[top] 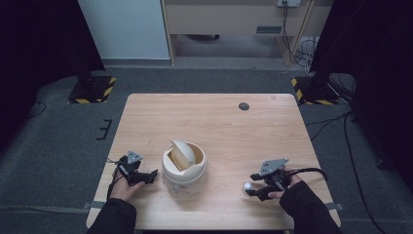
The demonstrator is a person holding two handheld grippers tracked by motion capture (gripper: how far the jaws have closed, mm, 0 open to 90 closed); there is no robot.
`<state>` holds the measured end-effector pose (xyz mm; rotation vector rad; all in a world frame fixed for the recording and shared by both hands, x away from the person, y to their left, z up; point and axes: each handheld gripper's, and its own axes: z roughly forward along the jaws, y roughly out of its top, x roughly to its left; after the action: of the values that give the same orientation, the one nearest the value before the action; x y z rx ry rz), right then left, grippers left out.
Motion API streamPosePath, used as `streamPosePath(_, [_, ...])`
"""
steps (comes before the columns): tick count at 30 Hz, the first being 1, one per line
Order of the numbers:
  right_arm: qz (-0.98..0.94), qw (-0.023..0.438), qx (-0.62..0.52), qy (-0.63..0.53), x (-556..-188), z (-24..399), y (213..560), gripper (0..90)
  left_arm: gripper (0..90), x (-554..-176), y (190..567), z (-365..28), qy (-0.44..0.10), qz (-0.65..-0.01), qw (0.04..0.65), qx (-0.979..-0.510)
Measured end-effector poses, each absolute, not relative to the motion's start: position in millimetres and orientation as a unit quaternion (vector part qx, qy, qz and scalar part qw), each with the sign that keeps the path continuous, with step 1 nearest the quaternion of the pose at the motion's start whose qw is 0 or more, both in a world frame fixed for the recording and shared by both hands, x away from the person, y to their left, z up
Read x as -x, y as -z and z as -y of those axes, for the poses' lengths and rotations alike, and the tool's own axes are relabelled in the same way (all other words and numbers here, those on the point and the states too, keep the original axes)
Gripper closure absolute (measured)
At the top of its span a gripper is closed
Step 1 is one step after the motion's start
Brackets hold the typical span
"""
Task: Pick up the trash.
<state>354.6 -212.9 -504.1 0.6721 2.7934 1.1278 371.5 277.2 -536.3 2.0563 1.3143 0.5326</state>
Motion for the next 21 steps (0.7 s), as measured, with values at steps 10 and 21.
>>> streamPosePath(10, [-0.916, 0.027, -0.211, -0.342, -355.7, 209.7, 510.1, 43.5, 0.0, -371.5, 536.4, -277.2, -0.202, -0.499, 0.317, -0.781])
streamPosePath(21, [-0.924, 0.030, -0.206, -0.321, -360.1, 204.9, 515.7, 54.5, 0.0, -371.5, 536.4, -277.1, -0.202, -0.499, 0.317, -0.781])
